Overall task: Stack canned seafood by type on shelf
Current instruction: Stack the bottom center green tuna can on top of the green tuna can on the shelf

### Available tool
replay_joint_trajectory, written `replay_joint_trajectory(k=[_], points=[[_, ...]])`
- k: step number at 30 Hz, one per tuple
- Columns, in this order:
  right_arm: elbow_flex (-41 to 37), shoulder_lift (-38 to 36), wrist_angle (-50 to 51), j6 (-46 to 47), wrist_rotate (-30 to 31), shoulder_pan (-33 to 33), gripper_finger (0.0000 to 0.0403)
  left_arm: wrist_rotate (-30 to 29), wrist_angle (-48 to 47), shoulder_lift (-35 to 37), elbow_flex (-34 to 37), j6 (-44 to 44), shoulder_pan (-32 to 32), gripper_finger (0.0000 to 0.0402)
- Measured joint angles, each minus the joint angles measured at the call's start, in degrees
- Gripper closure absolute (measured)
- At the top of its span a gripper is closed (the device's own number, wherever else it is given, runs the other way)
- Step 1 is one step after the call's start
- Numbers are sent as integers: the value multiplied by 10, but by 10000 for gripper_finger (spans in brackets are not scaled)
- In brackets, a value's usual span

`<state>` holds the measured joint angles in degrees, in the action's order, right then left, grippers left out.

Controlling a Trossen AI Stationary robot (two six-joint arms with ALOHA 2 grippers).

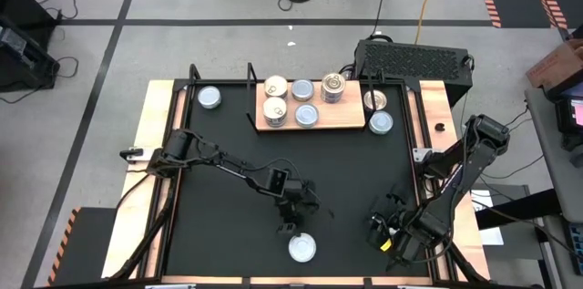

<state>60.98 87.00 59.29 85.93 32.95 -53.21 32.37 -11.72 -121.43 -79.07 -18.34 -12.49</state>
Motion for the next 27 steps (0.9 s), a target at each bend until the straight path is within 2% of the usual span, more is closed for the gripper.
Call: replay_joint_trajectory(k=[4,11,23,27], points=[[-8,0,-2,0,0,0,190,2,-2,0,0,-14,0,226],[-10,0,-7,1,0,0,190,6,-7,0,0,-22,0,277],[-10,0,-11,0,0,0,190,18,11,-18,-2,-38,-12,288],[-10,0,-12,0,0,0,190,19,10,-18,-2,-39,-12,323]])
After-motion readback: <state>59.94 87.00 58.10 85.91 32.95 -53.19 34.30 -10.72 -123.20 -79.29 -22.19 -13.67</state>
